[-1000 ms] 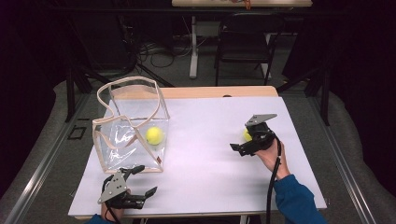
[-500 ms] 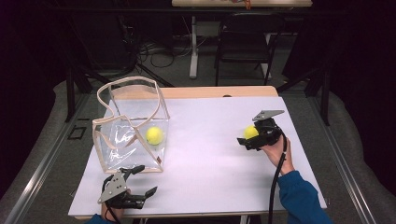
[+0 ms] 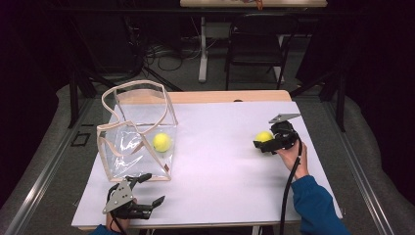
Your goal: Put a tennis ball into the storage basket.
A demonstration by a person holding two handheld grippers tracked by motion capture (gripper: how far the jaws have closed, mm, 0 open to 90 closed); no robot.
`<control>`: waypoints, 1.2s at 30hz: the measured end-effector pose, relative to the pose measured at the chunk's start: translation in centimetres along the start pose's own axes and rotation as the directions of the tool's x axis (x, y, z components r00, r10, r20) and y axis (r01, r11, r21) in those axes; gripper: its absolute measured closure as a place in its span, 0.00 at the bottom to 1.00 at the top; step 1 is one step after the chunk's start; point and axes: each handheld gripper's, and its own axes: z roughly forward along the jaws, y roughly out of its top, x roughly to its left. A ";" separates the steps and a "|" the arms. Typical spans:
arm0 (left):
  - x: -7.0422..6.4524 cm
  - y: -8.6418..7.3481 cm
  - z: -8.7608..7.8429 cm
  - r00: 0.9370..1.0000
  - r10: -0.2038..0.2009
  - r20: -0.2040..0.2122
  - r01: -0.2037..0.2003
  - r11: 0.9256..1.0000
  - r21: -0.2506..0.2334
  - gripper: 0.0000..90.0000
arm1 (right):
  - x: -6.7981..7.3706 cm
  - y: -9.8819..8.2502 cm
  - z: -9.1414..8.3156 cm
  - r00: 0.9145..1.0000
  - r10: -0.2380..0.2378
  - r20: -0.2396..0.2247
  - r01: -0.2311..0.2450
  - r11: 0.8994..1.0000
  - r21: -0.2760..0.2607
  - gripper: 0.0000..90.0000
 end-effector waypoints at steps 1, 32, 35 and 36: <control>0.0 0.0 0.0 1.000 0.001 -0.001 -0.001 1.000 0.002 0.18 | -0.2 -0.1 0.1 1.000 0.004 0.002 -0.004 1.000 0.004 0.00; 0.2 -0.2 0.1 1.000 -0.004 0.001 0.004 1.000 0.005 0.18 | -1.8 -1.8 3.1 0.994 0.099 0.038 -0.103 0.988 0.114 0.28; 0.2 -0.2 0.1 1.000 -0.004 0.000 0.004 1.000 0.007 0.18 | -1.7 -1.7 3.1 0.995 0.095 0.040 -0.099 0.988 0.115 0.29; 0.3 -0.2 0.1 1.000 -0.006 0.005 0.006 1.000 0.007 0.18 | -1.7 -1.7 3.1 0.995 0.096 0.041 -0.100 0.988 0.114 0.29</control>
